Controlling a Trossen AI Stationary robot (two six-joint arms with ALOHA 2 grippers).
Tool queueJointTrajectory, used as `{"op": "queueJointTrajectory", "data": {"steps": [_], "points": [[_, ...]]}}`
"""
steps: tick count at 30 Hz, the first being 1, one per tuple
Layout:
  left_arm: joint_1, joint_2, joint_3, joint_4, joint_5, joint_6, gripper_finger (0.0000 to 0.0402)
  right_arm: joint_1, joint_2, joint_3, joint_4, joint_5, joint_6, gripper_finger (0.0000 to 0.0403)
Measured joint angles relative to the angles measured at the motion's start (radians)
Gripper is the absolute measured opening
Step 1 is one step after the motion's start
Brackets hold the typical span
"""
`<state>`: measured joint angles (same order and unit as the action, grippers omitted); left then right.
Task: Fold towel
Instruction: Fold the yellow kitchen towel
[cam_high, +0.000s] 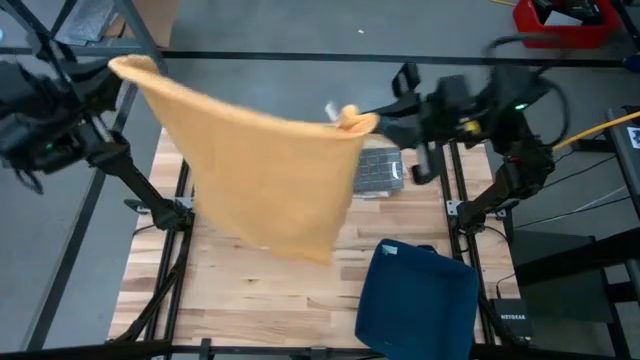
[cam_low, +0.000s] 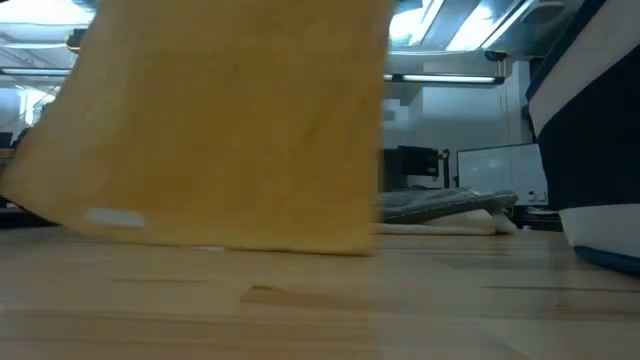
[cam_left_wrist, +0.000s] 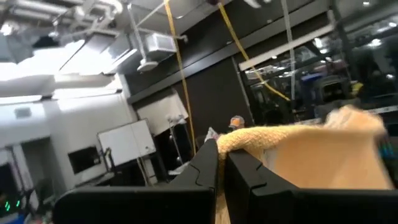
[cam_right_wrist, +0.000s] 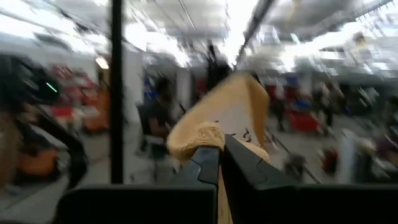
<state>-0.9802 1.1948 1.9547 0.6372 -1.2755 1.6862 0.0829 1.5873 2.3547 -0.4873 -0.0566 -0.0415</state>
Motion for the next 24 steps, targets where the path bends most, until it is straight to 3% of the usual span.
{"op": "queueJointTrajectory", "data": {"steps": [10, 17, 24], "points": [[0.038, -0.151, -0.212, 0.004, -0.011, -0.012, 0.0000, -0.143, 0.017, 0.000, -0.070, 0.033, -0.015, 0.0014], [0.103, -0.307, -0.387, 0.010, -0.009, -0.030, 0.0000, -0.235, 0.017, 0.000, -0.176, 0.138, -0.016, 0.0014], [0.132, -0.464, -0.568, 0.000, -0.008, -0.030, 0.0000, -0.301, 0.017, -0.071, -0.200, 0.162, -0.028, 0.0014]]}}
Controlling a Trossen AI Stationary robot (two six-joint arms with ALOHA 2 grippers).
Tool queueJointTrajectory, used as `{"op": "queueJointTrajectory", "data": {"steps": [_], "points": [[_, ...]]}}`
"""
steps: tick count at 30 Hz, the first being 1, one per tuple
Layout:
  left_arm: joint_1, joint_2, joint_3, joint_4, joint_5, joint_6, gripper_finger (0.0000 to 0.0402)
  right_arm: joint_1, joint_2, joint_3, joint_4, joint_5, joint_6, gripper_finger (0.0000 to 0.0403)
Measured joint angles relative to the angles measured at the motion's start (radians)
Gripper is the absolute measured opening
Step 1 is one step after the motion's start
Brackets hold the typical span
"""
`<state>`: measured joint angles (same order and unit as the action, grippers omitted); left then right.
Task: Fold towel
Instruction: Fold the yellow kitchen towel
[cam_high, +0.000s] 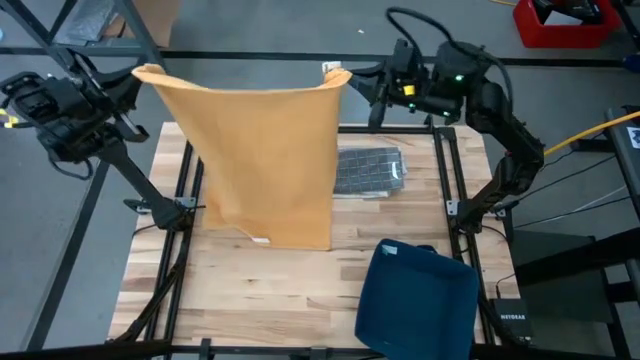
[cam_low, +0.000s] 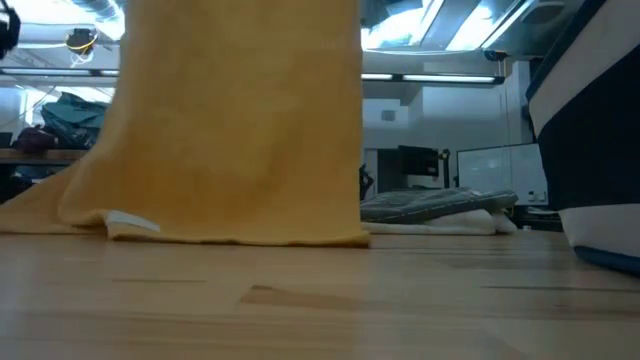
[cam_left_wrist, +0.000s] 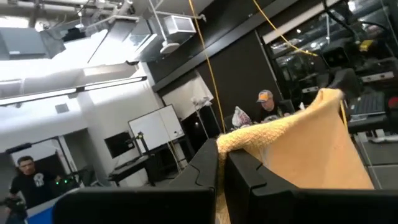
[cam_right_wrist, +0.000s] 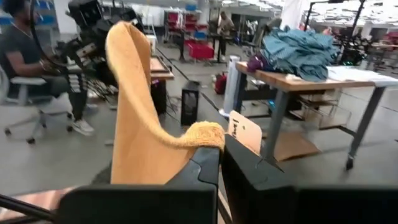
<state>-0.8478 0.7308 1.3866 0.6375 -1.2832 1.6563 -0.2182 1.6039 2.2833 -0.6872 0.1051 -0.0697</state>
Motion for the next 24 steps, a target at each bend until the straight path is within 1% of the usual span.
{"op": "queueJointTrajectory", "data": {"steps": [5, 11, 14, 18, 24], "points": [[0.000, -0.110, -0.098, 0.010, 0.006, 0.000, 0.0000, -0.068, 0.002, -0.076, 0.018, 0.000, -0.018, 0.0014], [-0.001, -0.232, -0.173, 0.005, 0.016, -0.026, 0.0000, -0.168, 0.002, -0.151, 0.061, -0.012, -0.040, 0.0014], [-0.007, -0.301, -0.215, 0.006, 0.010, -0.046, 0.0000, -0.209, 0.002, -0.186, 0.068, -0.040, -0.042, 0.0014], [-0.041, -0.393, -0.280, 0.005, -0.010, -0.079, 0.0000, -0.253, 0.002, -0.235, 0.083, -0.100, -0.046, 0.0014], [-0.111, -0.522, -0.368, 0.008, -0.014, -0.085, 0.0000, -0.287, 0.001, -0.325, 0.150, -0.133, -0.071, 0.0014]]}}
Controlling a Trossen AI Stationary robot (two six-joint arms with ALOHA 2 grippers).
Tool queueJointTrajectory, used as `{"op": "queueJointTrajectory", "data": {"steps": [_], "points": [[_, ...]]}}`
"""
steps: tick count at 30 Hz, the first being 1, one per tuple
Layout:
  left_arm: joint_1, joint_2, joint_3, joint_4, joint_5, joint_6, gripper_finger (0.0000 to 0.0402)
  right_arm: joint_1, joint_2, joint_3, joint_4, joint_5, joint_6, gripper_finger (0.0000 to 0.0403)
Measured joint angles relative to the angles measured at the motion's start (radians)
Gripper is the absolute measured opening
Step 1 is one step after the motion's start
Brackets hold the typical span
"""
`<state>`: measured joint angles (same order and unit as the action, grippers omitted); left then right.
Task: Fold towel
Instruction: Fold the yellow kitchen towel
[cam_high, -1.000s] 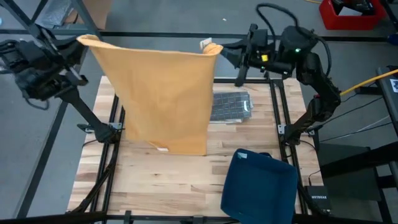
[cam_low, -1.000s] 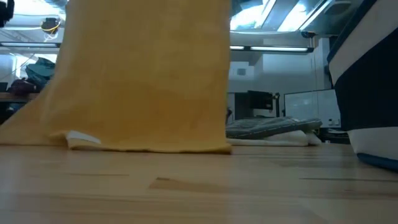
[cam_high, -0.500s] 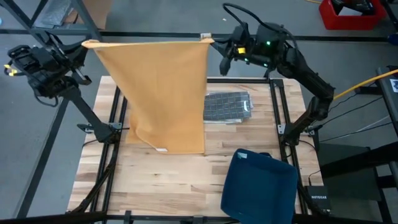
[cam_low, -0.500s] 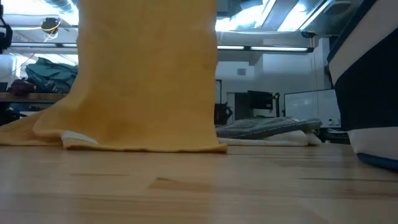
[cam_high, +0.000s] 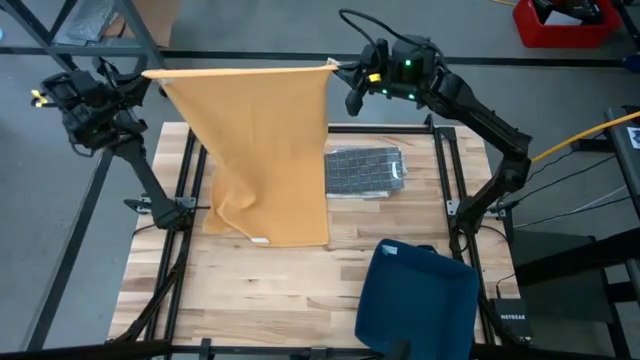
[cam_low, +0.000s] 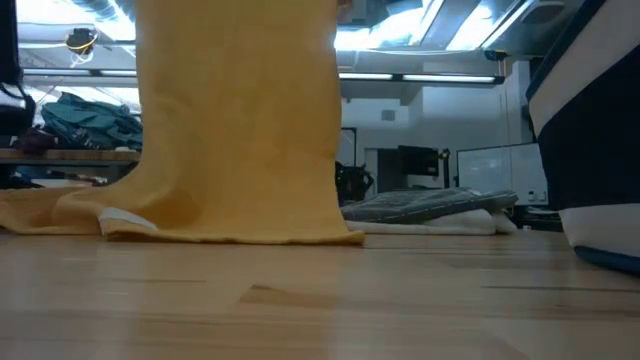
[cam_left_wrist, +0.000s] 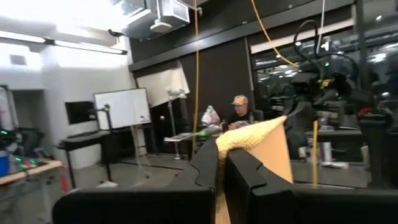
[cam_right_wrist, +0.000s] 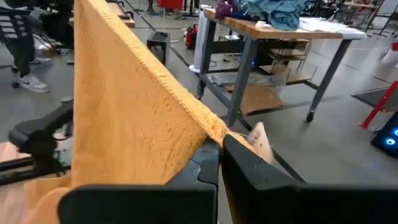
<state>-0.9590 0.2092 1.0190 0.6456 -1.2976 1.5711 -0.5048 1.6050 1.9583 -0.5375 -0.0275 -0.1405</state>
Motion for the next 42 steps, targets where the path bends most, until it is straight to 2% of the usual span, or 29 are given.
{"op": "queueJointTrajectory", "data": {"steps": [9, 11, 17, 20, 23, 28, 33, 42], "points": [[-0.143, -0.203, -0.105, 0.015, -0.003, 0.011, 0.0000, -0.021, -0.001, -0.107, 0.019, -0.025, -0.048, 0.0014], [-0.166, -0.197, -0.106, 0.084, 0.002, 0.042, 0.0000, -0.041, -0.001, -0.120, 0.017, -0.075, -0.043, 0.0014], [-0.164, -0.196, -0.123, 0.089, -0.001, 0.058, 0.0000, -0.135, -0.001, -0.175, 0.050, -0.361, 0.034, 0.0014], [-0.157, -0.196, -0.140, 0.093, 0.000, 0.062, 0.0000, -0.160, -0.001, -0.210, 0.133, -0.423, 0.063, 0.0014], [-0.141, -0.192, -0.149, 0.099, 0.001, 0.043, 0.0000, -0.160, -0.001, -0.229, 0.172, -0.437, 0.064, 0.0014], [-0.100, -0.133, -0.138, 0.094, 0.004, 0.037, 0.0000, -0.158, -0.001, -0.234, 0.183, -0.437, 0.055, 0.0014], [-0.005, -0.013, -0.077, 0.086, 0.000, 0.037, 0.0000, -0.156, -0.001, -0.234, 0.188, -0.444, 0.054, 0.0014], [0.165, 0.163, -0.006, -0.079, -0.019, -0.052, 0.0000, -0.157, -0.001, -0.234, 0.179, -0.489, 0.049, 0.0014]]}}
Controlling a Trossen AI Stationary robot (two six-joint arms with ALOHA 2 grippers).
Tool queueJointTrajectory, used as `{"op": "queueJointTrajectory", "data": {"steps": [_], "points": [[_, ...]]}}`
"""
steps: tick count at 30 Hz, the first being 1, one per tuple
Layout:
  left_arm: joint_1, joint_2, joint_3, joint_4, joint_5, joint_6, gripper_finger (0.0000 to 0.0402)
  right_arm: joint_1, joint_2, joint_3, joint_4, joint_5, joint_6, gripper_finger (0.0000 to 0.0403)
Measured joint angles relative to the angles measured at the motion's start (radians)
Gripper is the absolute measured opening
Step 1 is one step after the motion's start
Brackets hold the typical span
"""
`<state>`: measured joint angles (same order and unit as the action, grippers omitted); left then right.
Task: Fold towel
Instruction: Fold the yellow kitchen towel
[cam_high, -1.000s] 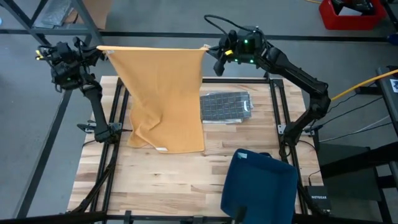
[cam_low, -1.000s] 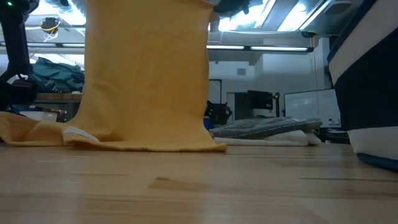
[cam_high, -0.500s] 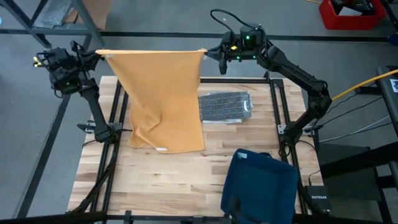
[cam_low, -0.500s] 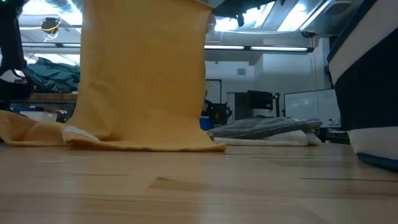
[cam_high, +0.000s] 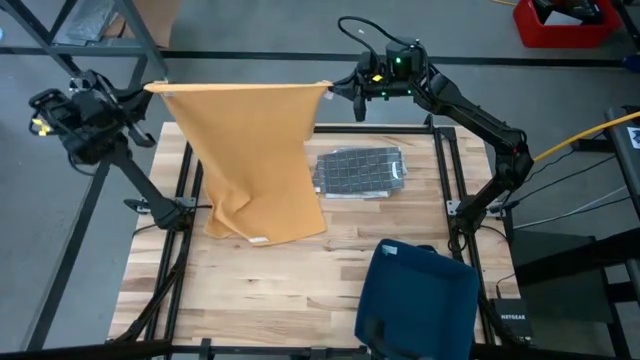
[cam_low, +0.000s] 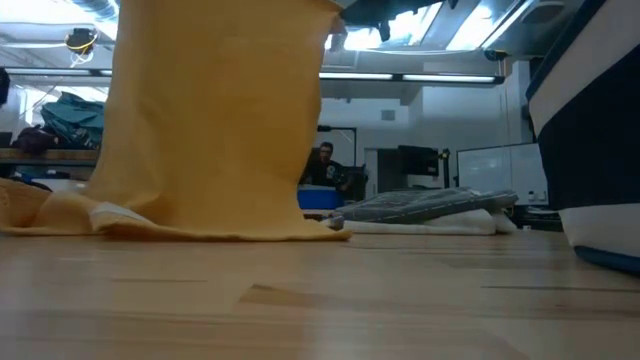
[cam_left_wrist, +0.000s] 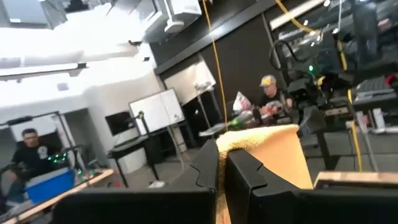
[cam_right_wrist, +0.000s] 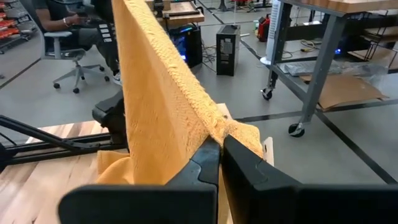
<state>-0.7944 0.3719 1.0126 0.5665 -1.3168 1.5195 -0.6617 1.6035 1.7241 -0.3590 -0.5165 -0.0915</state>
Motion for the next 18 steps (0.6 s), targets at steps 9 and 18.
{"op": "queueJointTrajectory", "data": {"steps": [9, 18], "points": [[0.007, 0.038, -0.097, -0.141, -0.044, -0.274, 0.0000, -0.001, 0.000, 0.000, -0.037, 0.002, -0.022, 0.0014], [0.006, 0.034, -0.182, -0.492, -0.053, -0.838, 0.0000, -0.001, 0.000, 0.000, -0.038, -0.014, -0.022, 0.0014]]}}
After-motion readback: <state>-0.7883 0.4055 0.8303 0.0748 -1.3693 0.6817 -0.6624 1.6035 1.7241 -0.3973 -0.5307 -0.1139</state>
